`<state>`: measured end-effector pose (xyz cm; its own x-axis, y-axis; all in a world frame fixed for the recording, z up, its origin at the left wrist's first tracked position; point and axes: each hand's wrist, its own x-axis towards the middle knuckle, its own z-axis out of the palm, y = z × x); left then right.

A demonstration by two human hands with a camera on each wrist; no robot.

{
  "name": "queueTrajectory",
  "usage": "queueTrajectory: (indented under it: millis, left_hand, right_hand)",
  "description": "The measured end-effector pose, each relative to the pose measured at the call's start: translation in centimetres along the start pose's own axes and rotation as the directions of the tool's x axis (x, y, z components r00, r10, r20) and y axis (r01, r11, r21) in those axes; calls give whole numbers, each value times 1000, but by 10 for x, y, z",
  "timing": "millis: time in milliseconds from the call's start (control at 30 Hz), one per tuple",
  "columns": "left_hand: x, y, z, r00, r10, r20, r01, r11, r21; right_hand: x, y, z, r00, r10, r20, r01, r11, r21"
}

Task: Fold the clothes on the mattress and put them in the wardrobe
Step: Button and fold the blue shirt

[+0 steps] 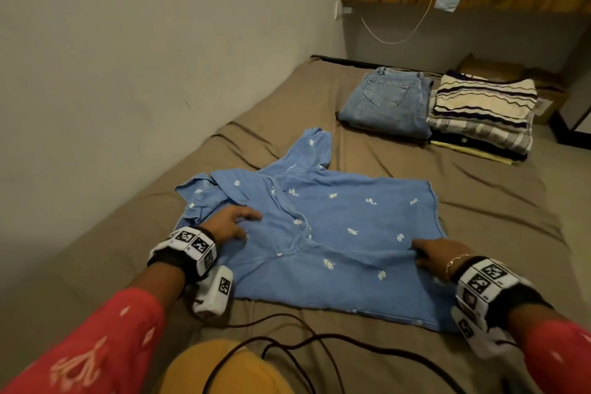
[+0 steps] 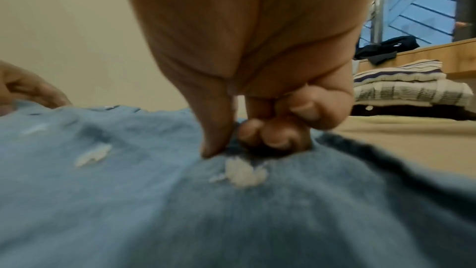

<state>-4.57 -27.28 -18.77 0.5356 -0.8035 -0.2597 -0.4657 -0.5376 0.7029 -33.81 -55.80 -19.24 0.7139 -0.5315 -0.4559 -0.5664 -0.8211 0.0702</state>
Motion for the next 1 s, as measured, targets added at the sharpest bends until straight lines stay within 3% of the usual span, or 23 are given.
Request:
queueTrajectory:
  millis: [67,133,167,200,233,267,333,400,500,533,633,700,800,867,933,1000]
  left_hand:
    - [1,-2,4,992,29,-124,-22,998,58]
    - [-6,-6,11,1000,7,-21,0,960,279]
    - [-7,-14,13,998,-44,51,27,952,306]
    - [-5,-22,12,995,-64,81,42,969,245]
    - [-4,-26,8,998,-56,32,53,996,69]
    - [-3,-28,1,990,-93,-104,77,986,-151]
    - [2,-33,-19,895,-277,-350,93,883,-461]
    - [10,-41,-42,819,-413,-397,107,792,-602]
    - [25,-46,-72,788,-472,-394,83,716,-693]
    - [32,-48,-79,798,-461,-387,86,724,-685]
    - [57,-32,-83,896,-368,-250,140,766,-627]
    - [74,-19,-74,923,-341,-179,208,833,-513]
    - [102,-18,-62,890,-360,-281,183,844,-504]
    - [110,-14,-63,852,-364,-377,96,816,-571]
    - [106,5,-65,830,-205,-519,-60,891,-449]
    - [88,36,-61,794,178,-582,-313,939,-140]
  right_hand:
    - [4,2,1,998,26,-56,-25,1000,18]
    - [7,0,10,999,25,-19,-25,1000,0]
    - [9,-1,16,1000,22,-3,-22,1000,6]
    - [12,-2,19,1000,21,3,-21,1000,16]
    - [13,-2,18,1000,17,11,-18,999,30]
    - [11,-2,15,999,16,36,-17,999,42]
    - [9,-2,11,992,-6,127,-4,997,77]
    - [7,-6,14,982,-39,183,36,999,22]
    - [12,-14,30,986,48,162,-29,993,-115]
    - [13,-16,33,986,57,156,-35,990,-138]
    - [13,-18,35,979,13,201,20,986,-163]
    - [16,-18,35,976,28,218,6,988,-152]
    - [23,-17,44,977,81,196,-57,990,-127]
    - [22,-19,42,979,99,180,-83,992,-94]
    - [22,-19,43,982,84,169,-77,996,-47]
    - [19,-20,43,985,80,153,-79,997,-10]
